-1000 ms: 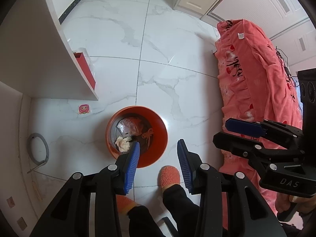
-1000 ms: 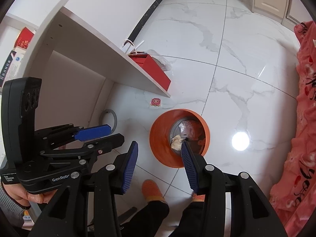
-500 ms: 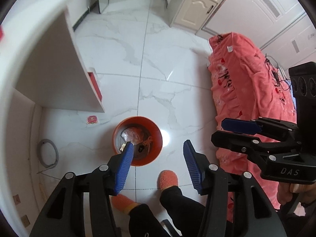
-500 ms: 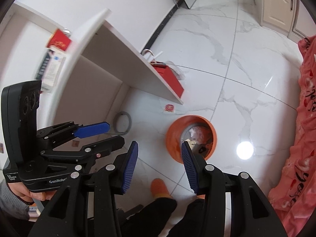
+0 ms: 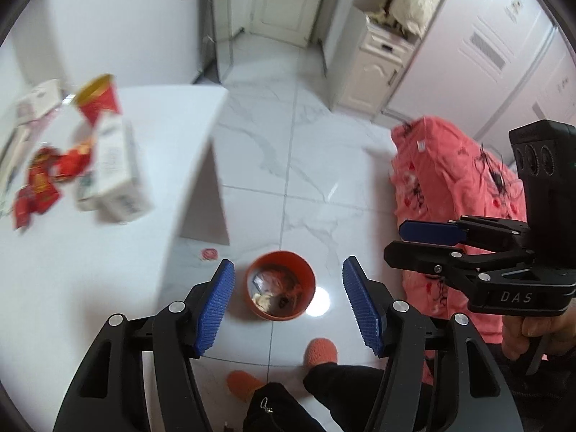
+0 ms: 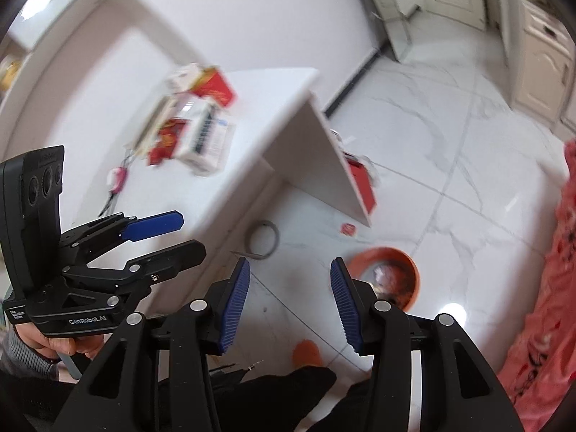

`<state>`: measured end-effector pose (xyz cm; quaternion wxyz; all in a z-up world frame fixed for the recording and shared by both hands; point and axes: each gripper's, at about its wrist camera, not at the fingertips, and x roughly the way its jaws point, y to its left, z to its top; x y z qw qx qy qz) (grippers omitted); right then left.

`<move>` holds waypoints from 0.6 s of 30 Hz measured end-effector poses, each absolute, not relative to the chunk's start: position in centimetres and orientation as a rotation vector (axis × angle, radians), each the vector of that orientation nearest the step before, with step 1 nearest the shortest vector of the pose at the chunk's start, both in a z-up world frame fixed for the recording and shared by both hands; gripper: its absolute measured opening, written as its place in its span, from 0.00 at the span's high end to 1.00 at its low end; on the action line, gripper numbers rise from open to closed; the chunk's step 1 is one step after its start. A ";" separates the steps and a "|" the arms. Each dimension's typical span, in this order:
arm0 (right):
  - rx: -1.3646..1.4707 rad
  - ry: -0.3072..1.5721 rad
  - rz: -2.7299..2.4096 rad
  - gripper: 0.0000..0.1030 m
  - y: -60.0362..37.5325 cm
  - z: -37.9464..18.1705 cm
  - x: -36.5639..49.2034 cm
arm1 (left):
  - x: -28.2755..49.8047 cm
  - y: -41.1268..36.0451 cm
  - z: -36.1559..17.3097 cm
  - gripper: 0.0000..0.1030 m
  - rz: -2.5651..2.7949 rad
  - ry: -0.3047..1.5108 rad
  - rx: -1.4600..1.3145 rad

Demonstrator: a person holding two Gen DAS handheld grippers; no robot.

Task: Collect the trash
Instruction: 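Move both tools back up over the desk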

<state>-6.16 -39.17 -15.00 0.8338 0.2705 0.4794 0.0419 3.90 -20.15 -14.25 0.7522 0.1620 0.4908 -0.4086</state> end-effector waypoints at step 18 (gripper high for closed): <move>0.386 0.935 0.266 0.48 -28.9 -8.8 2.6 | 8.9 -8.9 -9.6 0.30 -0.645 0.980 0.224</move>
